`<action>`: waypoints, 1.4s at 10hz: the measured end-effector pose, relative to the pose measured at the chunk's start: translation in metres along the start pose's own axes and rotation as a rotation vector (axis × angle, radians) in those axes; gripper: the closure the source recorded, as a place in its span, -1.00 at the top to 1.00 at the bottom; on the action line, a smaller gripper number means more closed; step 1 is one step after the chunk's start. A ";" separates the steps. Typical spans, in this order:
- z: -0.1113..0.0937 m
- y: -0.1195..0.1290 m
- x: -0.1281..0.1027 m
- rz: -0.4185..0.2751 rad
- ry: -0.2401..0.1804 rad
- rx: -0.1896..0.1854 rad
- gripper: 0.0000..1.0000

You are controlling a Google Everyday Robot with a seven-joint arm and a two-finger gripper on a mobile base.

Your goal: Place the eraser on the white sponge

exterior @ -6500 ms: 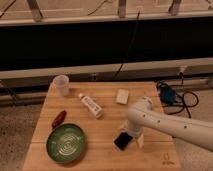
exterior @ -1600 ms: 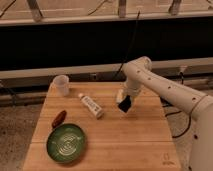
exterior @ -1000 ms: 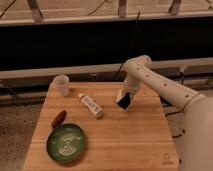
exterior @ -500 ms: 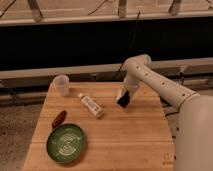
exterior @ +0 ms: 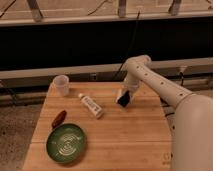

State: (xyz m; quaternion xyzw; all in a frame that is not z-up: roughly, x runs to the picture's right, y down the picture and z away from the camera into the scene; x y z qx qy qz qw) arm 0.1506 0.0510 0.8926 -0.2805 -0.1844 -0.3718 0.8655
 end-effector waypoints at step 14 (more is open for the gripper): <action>0.017 -0.005 0.009 -0.011 -0.007 0.021 -0.27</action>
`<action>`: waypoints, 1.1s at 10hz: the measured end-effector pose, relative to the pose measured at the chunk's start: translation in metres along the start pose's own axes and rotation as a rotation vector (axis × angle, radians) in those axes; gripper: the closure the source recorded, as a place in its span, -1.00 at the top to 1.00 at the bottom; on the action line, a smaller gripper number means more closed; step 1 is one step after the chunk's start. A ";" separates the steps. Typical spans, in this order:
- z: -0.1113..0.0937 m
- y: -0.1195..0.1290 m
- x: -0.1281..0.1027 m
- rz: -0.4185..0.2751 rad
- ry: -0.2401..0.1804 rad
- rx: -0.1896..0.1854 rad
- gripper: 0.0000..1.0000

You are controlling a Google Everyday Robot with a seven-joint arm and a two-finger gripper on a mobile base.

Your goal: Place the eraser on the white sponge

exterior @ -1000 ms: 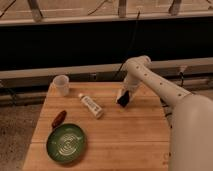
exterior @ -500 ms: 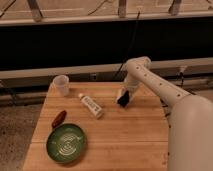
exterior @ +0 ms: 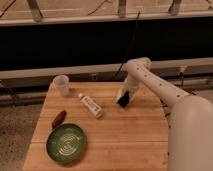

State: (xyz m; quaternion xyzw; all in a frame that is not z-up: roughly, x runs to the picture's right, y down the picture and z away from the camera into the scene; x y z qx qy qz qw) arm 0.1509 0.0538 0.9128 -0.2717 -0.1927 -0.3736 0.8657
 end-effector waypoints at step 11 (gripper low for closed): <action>0.002 -0.001 0.003 0.000 0.002 0.013 0.24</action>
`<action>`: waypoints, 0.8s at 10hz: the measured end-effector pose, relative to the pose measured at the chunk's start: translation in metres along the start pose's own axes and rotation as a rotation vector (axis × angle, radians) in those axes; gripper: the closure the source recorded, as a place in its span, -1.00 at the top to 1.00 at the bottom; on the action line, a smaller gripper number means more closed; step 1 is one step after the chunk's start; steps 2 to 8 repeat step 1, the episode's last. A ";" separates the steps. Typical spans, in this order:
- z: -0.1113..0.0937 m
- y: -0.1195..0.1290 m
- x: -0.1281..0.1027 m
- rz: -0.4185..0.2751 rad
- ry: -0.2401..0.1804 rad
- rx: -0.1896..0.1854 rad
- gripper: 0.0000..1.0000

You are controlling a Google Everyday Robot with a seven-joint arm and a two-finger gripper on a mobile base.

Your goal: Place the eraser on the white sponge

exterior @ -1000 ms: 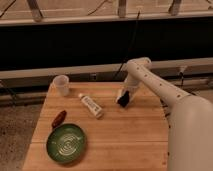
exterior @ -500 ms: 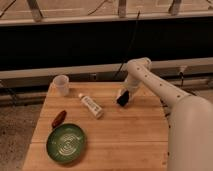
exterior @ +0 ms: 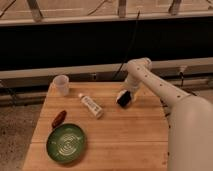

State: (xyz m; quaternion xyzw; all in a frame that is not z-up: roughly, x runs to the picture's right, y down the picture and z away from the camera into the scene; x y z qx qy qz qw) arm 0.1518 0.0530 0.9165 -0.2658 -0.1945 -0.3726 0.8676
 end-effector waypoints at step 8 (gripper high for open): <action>0.000 0.000 0.000 0.000 0.000 0.000 0.24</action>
